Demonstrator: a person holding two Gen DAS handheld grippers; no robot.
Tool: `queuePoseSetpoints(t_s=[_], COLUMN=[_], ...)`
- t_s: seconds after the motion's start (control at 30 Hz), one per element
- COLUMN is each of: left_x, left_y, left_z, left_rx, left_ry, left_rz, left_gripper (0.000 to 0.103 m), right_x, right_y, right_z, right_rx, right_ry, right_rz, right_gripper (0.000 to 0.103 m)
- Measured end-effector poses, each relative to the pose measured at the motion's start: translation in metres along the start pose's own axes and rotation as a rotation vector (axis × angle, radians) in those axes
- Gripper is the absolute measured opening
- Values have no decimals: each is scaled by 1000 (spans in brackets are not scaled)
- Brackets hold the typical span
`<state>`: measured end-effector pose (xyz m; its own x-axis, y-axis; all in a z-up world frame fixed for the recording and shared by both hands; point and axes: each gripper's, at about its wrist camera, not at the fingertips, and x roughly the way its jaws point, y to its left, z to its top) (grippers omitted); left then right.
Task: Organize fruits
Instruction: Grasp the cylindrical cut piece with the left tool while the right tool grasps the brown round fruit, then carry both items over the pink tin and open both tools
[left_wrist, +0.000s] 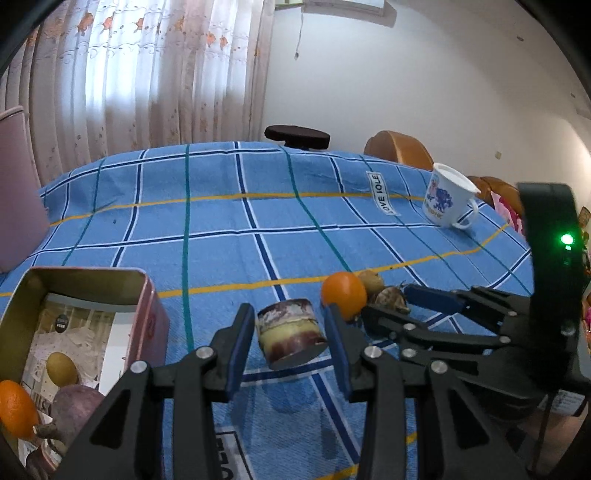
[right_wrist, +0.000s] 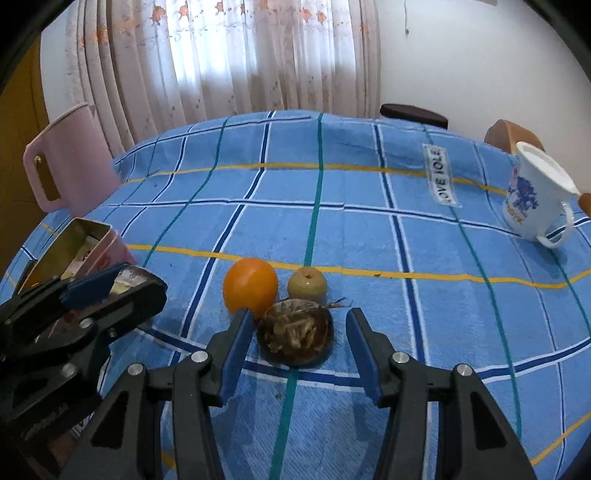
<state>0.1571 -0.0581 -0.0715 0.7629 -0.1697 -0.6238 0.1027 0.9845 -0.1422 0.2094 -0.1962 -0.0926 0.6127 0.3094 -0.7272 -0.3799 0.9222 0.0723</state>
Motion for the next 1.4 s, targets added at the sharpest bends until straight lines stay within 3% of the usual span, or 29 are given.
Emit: queuePoseSetpoints(t_s=[0.1, 0.47, 1.03, 1.4], left_x=[0, -10, -28, -38], left_y=[-1, 0, -5, -11], left_z=[0, -2, -4, -6], left_rx=[-1, 1, 24, 52], left_ry=[-6, -55, -149, -206], left_rz=[-1, -12, 15, 48], left_gripper=[41, 41, 41, 41], right_x=[5, -15, -53, -67], right_y=[2, 7, 15, 14], right_z=[1, -6, -14, -20], right_rx=[-11, -37, -87, -85], right_ry=[23, -58, -249, -324], right_rz=[21, 44, 53, 58], right_gripper=[46, 45, 45, 45])
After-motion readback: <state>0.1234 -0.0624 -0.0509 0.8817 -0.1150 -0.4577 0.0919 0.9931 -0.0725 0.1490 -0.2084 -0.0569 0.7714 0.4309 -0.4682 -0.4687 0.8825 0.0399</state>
